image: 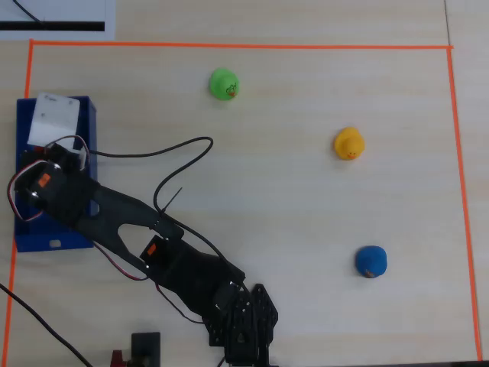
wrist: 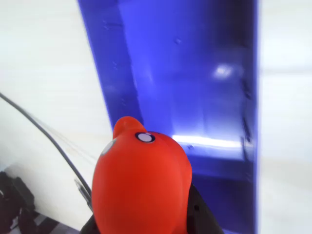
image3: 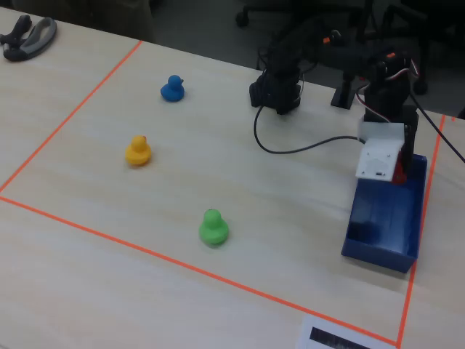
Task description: Grasp red duck and put it into box.
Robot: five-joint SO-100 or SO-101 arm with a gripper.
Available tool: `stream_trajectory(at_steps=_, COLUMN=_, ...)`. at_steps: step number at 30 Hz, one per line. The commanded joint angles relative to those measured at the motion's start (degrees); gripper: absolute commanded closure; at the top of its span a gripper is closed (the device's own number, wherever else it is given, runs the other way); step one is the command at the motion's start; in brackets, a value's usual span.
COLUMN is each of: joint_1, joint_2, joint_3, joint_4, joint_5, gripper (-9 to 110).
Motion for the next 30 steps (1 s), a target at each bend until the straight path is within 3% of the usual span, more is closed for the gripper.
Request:
stream_trajectory(at_steps=1, joint_1=-0.6, joint_2=-2.8, joint_3=-6.9, joint_4=-0.1, joint_5=-0.6, gripper=87)
stream_trajectory(at_steps=5, joint_1=0.0, joint_2=-4.7, joint_3=-6.4, joint_4=2.0, joint_5=-4.3, gripper=69)
stream_trajectory(at_steps=10, joint_1=2.3, joint_2=-2.3, joint_3=-6.0, joint_4=4.1, joint_5=-4.7, gripper=68)
stream_trajectory(at_steps=13, joint_1=4.2, joint_2=2.9, joint_3=-6.0, joint_4=6.7, joint_5=-5.3, gripper=73)
stream_trajectory(at_steps=18, joint_1=10.5, joint_2=19.3, joint_3=0.9, joint_4=10.6, joint_5=-6.8, gripper=101)
stream_trajectory(at_steps=25, joint_1=26.5, joint_2=53.3, joint_3=34.0, joint_4=0.2, joint_5=-14.9, gripper=101)
stream_trajectory(at_steps=30, joint_1=38.1, joint_2=75.4, joint_3=60.1, joint_4=-14.4, joint_5=-33.1, gripper=101)
